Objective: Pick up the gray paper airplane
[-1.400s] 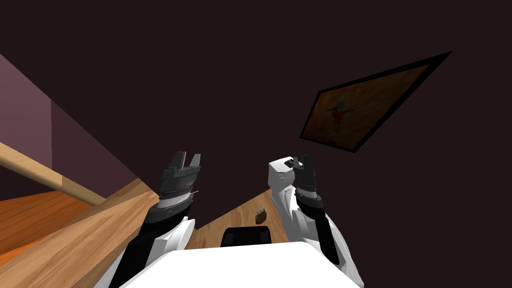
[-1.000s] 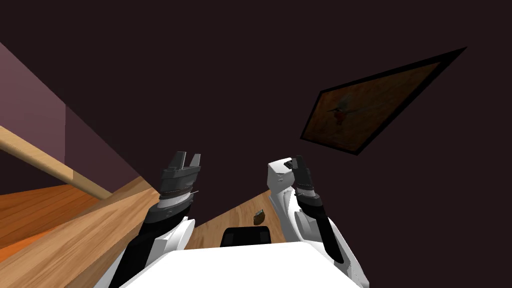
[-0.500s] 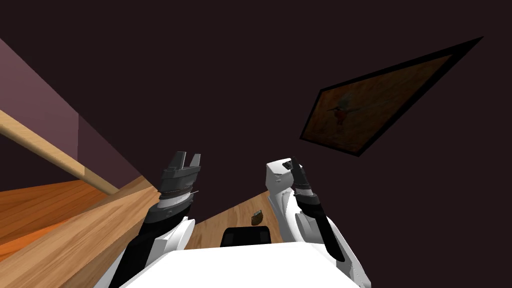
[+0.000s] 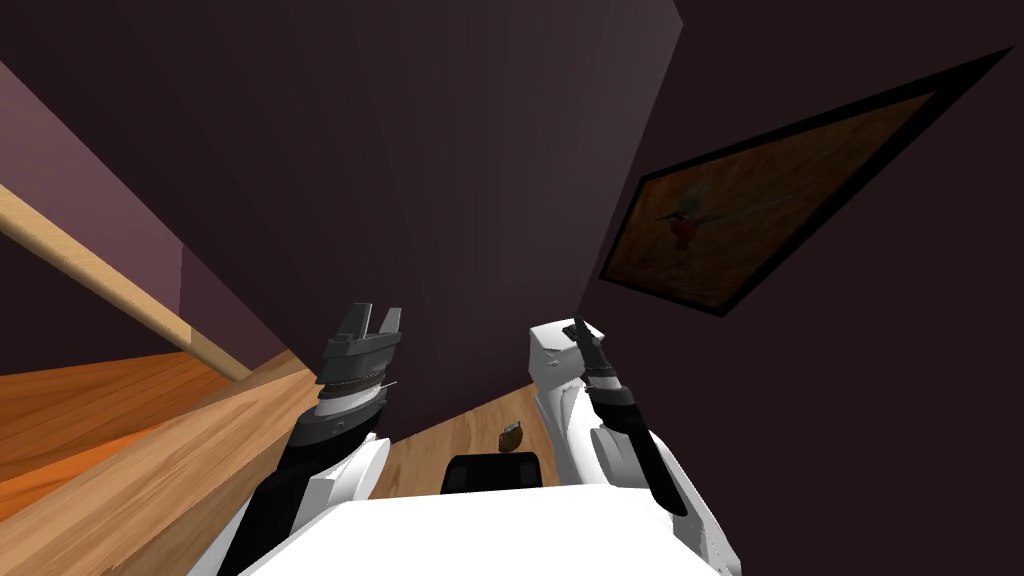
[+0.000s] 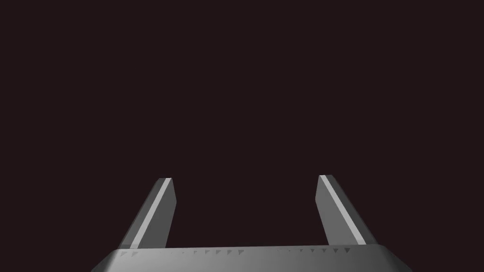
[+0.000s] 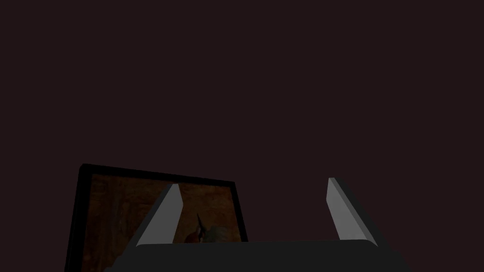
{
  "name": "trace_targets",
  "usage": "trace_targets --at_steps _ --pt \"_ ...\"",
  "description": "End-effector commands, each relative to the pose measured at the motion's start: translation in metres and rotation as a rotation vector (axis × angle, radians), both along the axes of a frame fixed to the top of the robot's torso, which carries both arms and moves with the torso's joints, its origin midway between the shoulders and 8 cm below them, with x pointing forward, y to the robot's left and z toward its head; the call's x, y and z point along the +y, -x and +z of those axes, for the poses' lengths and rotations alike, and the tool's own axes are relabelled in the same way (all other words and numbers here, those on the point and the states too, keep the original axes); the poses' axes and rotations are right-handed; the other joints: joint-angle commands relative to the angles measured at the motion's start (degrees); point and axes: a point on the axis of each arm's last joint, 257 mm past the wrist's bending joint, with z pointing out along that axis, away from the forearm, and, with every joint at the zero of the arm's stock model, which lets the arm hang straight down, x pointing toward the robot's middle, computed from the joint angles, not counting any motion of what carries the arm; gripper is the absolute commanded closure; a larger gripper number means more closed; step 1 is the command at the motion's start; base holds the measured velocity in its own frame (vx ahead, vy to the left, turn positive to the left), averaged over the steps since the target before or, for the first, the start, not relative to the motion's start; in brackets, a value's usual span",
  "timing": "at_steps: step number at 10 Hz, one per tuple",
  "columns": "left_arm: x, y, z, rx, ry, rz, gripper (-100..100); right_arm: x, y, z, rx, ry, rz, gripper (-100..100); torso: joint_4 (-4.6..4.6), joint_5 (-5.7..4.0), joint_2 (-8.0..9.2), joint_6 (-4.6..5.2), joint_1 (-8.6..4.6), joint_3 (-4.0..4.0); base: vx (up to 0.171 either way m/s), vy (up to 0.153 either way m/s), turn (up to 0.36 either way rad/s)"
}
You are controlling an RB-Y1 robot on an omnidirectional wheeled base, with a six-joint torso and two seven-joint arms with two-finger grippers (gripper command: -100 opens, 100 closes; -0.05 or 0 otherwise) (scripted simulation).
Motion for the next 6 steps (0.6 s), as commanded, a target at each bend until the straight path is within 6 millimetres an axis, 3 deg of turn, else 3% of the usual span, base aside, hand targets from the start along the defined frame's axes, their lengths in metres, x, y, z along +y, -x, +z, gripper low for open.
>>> trace_targets --at_steps 1,6 --pt "0.0 0.0 0.0 0.0 0.0 0.0 0 0.0 -0.006 -0.013 0.049 0.036 -0.023 -100 0.0 0.0 0.0 0.0 0.0 0.0 -0.022 -0.125 0.078" --pt "0.0 0.0 0.0 0.0 0.0 0.0 0 -0.001 -0.016 -0.038 0.135 0.148 -0.082 -100 0.0 -0.02 -0.02 -0.01 -0.13 -0.01 0.0 -0.102 0.061"
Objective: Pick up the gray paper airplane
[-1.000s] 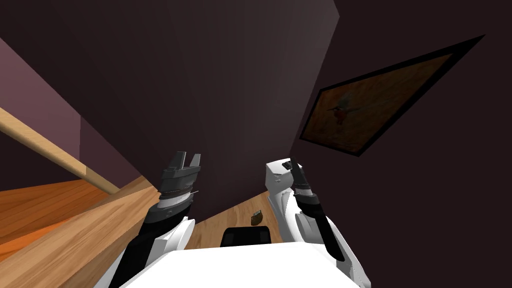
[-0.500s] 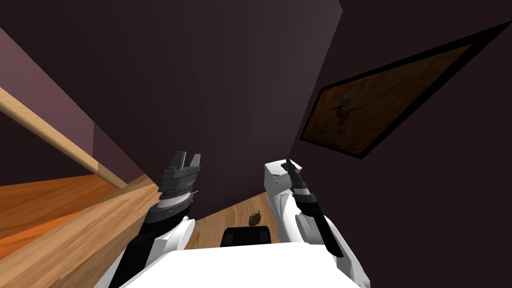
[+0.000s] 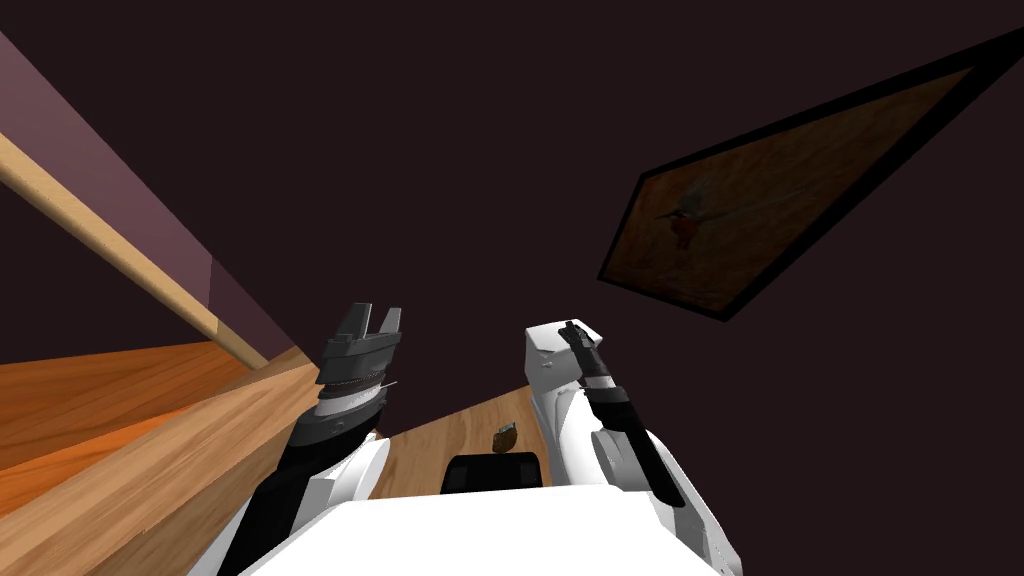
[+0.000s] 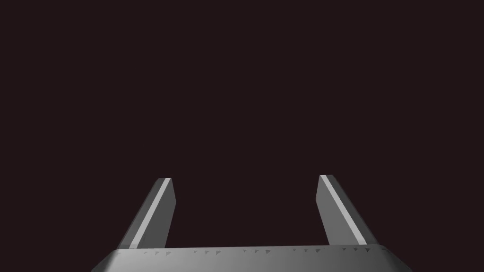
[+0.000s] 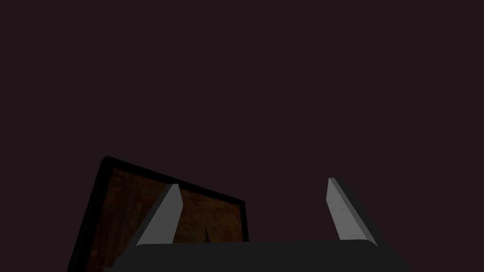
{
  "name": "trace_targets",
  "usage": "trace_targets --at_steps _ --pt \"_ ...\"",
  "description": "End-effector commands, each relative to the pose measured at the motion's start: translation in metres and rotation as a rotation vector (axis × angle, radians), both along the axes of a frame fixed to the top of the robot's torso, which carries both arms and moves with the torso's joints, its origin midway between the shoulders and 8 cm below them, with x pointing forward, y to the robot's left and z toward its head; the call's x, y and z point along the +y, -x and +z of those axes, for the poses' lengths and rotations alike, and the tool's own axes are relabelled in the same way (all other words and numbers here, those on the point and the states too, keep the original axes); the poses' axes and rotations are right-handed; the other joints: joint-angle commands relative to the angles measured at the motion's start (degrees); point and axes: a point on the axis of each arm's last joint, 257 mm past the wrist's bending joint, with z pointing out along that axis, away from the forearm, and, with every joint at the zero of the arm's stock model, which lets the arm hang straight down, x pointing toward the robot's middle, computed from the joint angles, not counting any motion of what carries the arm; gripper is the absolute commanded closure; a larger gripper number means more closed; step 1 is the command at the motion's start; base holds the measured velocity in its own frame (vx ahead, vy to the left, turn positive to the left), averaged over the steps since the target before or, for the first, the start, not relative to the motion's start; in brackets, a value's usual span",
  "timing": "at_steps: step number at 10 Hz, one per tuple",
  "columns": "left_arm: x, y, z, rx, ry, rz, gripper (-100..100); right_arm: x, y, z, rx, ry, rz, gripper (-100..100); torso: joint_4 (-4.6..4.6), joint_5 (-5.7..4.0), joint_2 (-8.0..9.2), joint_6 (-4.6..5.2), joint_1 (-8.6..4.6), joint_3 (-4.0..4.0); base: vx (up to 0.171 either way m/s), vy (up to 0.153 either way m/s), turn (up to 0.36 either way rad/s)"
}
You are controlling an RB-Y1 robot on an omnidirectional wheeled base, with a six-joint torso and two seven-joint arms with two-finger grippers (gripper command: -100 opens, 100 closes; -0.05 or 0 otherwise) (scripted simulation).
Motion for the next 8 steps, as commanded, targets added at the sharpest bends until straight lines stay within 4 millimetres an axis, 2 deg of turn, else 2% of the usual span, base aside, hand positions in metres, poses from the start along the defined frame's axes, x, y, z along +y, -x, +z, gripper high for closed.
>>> trace_targets --at_steps 1,2,3,4,5,6,8 --pt "0.0 0.0 0.0 0.0 0.0 0.0 0 0.001 0.0 -0.003 0.007 0.023 -0.011 -100 0.0 0.0 0.0 0.0 0.0 0.0 0.001 -0.025 -0.002" --pt "0.0 0.0 0.0 0.0 0.0 0.0 0 0.001 -0.005 -0.016 0.053 0.056 -0.023 -100 0.0 0.05 0.01 0.01 0.23 0.0 -0.009 -0.072 0.077" --pt "0.0 0.0 0.0 0.0 0.0 0.0 0 0.001 -0.005 -0.016 0.052 0.076 -0.032 -100 0.01 0.04 0.04 -0.01 0.12 0.02 -0.013 -0.079 0.063" --pt "0.0 0.0 0.0 0.0 0.0 0.0 0 0.002 -0.01 -0.03 0.1 0.102 -0.036 -100 0.01 0.03 0.06 0.0 0.1 0.03 -0.019 -0.093 0.086" --pt "0.0 0.0 0.0 0.0 0.0 0.0 0 0.002 -0.01 -0.03 0.098 0.129 -0.047 -100 0.01 0.02 0.07 -0.01 0.03 0.04 -0.007 -0.09 0.058" --pt "0.0 0.0 0.0 0.0 0.0 0.0 0 0.003 -0.014 -0.044 0.146 0.154 -0.048 -100 0.01 0.01 0.04 0.0 0.04 0.03 0.007 -0.106 0.119" --pt "0.0 0.0 0.0 0.0 0.0 0.0 0 0.003 -0.014 -0.044 0.144 0.193 -0.063 -100 -0.01 0.01 -0.03 0.01 0.02 -0.02 0.01 -0.068 0.017"
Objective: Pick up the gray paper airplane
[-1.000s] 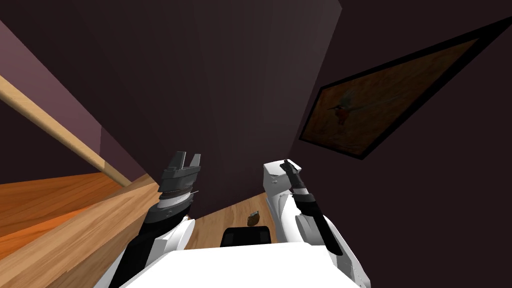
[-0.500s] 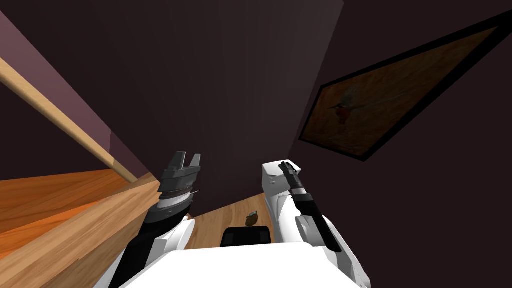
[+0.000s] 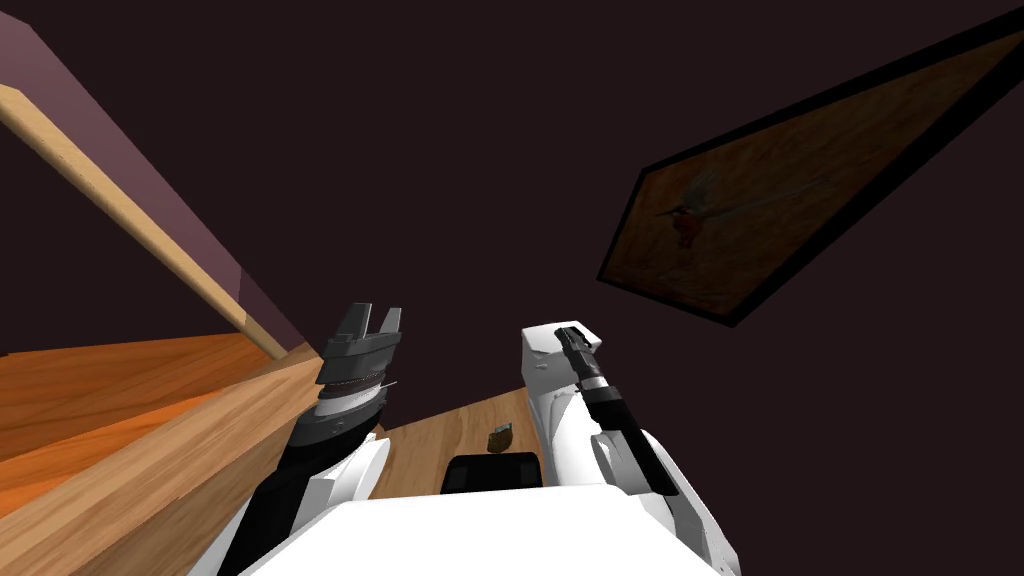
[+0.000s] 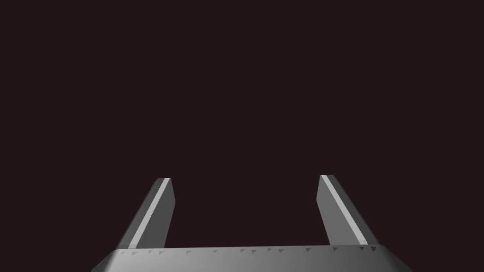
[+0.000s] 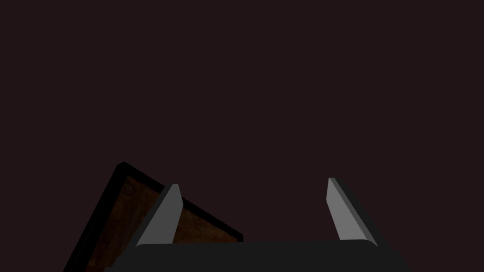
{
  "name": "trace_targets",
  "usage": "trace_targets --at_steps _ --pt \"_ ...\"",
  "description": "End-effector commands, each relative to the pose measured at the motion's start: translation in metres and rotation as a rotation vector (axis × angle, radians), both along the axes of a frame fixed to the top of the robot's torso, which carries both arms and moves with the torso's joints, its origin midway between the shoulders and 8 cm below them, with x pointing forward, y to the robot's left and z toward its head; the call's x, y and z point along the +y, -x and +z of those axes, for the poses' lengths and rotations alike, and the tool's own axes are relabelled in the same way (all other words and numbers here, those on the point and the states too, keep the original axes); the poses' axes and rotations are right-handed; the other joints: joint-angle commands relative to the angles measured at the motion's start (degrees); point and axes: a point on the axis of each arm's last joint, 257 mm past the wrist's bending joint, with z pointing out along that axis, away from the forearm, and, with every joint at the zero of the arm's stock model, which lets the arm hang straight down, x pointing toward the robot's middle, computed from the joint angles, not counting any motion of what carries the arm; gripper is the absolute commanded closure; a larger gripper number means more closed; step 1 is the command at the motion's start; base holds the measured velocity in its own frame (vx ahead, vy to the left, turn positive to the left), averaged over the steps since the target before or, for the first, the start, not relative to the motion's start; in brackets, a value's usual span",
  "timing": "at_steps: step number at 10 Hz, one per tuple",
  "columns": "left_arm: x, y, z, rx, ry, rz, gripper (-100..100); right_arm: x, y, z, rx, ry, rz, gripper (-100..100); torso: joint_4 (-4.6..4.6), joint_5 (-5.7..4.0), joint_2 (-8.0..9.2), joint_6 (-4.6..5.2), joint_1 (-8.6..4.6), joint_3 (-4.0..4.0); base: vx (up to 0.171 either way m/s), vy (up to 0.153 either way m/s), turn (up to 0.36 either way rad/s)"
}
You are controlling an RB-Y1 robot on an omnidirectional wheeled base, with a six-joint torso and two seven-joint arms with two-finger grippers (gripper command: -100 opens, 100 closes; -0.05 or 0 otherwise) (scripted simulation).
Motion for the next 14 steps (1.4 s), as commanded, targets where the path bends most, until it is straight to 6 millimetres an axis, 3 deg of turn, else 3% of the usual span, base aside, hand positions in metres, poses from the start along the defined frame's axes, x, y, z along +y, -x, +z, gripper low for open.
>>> trace_targets --at_steps 1,2,3,5,8,10,11,14 --pt "0.0 0.0 0.0 0.0 0.0 0.0 0 0.002 -0.004 -0.016 0.049 0.047 -0.005 -100 0.0 0.0 0.0 0.0 0.0 0.0 -0.005 -0.074 0.076" --pt "0.0 0.0 0.0 0.0 0.0 0.0 0 0.002 -0.004 -0.016 0.047 0.071 -0.012 -100 0.01 0.0 0.03 -0.02 -0.08 0.02 -0.008 -0.072 0.08" --pt "0.0 0.0 0.0 0.0 0.0 0.0 0 0.004 -0.008 -0.03 0.096 0.1 -0.008 -100 0.01 -0.01 0.04 -0.01 -0.07 0.02 -0.016 -0.093 0.112" --pt "0.0 0.0 0.0 0.0 0.0 0.0 0 0.004 -0.008 -0.03 0.093 0.143 -0.018 -100 0.01 -0.03 0.04 0.0 -0.13 0.03 0.0 -0.063 0.032" --pt "0.0 0.0 0.0 0.0 0.0 0.0 0 0.009 -0.013 -0.06 0.184 0.244 -0.008 -100 0.01 0.0 0.03 0.0 -0.03 0.02 -0.006 -0.065 0.095" --pt "0.0 0.0 0.0 0.0 0.0 0.0 0 0.009 -0.013 -0.06 0.181 0.285 -0.016 -100 0.01 -0.02 0.05 0.01 -0.1 0.03 -0.008 -0.061 0.027" --pt "0.0 0.0 0.0 0.0 0.0 0.0 0 0.012 -0.015 -0.075 0.224 0.331 -0.004 -100 0.01 0.0 0.03 0.01 0.03 0.02 -0.001 -0.047 0.111" --pt "0.0 0.0 0.0 0.0 0.0 0.0 0 0.015 -0.017 -0.09 0.261 0.425 0.003 -100 0.02 0.03 0.11 -0.02 0.1 0.06 -0.028 -0.022 0.095"
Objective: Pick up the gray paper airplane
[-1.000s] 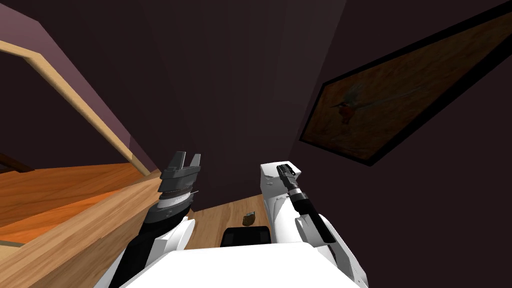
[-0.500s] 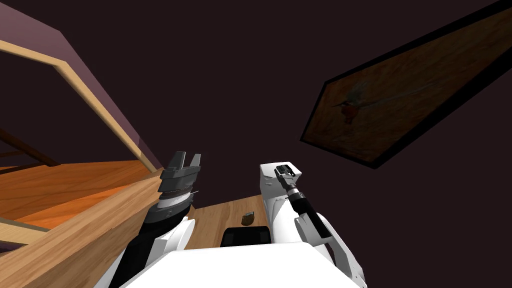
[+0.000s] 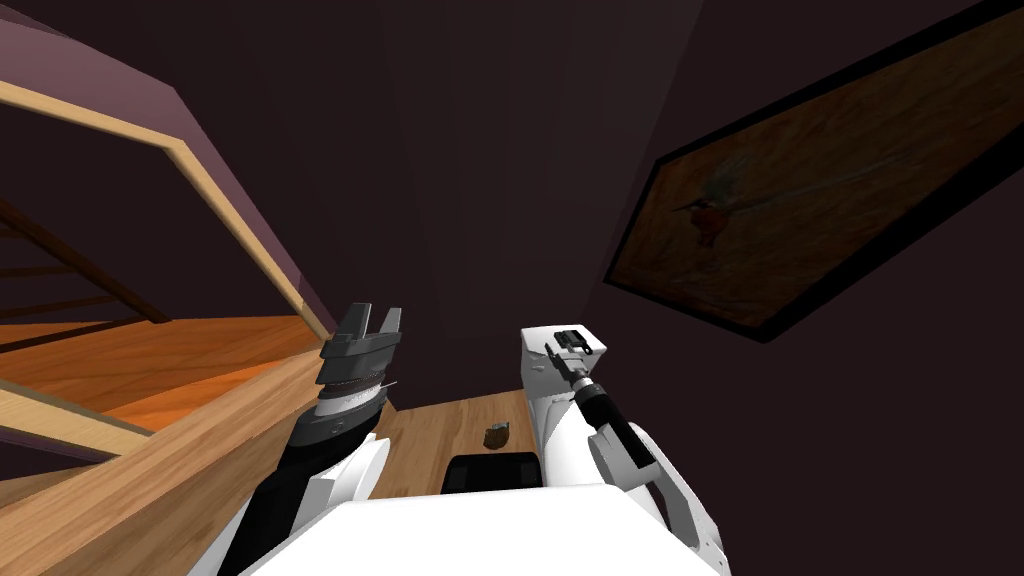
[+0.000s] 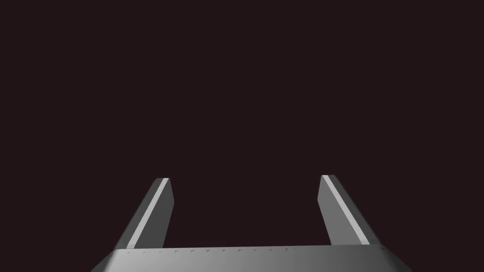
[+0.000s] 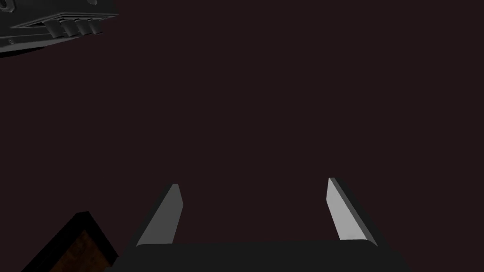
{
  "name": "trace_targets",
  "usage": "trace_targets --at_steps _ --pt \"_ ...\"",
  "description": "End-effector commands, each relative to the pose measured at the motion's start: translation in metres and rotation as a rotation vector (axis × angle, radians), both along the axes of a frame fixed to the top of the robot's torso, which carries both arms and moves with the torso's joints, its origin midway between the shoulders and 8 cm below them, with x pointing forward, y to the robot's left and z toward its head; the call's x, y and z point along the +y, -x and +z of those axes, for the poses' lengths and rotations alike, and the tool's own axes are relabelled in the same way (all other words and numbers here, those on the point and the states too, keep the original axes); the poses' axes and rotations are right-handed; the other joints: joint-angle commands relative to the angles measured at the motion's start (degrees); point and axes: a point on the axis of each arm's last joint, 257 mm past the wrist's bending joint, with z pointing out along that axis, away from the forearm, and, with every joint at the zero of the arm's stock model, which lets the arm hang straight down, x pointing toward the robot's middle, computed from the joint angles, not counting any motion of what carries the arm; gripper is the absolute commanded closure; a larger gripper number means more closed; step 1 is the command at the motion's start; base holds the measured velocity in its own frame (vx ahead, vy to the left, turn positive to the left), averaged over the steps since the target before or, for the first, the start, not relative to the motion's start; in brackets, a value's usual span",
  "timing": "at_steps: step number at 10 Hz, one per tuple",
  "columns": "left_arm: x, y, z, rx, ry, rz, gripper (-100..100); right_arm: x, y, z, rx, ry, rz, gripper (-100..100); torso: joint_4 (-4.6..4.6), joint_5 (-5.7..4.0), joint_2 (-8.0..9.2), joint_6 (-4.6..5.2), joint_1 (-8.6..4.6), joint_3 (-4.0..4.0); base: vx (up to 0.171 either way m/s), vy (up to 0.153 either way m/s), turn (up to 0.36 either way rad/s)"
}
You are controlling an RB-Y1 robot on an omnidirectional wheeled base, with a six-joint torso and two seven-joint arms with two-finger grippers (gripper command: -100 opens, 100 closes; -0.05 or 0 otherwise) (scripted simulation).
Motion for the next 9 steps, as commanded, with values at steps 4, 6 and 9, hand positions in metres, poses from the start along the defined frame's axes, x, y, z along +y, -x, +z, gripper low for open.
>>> trace_targets --at_steps 4,6,9 --pt "0.0 0.0 0.0 0.0 0.0 0.0 0 0.006 -0.001 -0.03 0.084 0.154 0.036 -100 0.0 0.0 0.01 0.0 -0.01 0.01 -0.023 -0.018 0.076" --pt "0.0 0.0 0.0 0.0 0.0 0.0 0 0.009 -0.001 -0.043 0.118 0.227 0.057 -100 0.0 0.0 -0.01 0.01 0.02 -0.01 -0.022 -0.017 0.071" --pt "0.0 0.0 0.0 0.0 0.0 0.0 0 0.009 -0.001 -0.043 0.113 0.264 0.06 -100 -0.01 0.01 -0.06 0.02 0.06 -0.03 -0.005 -0.004 0.018"
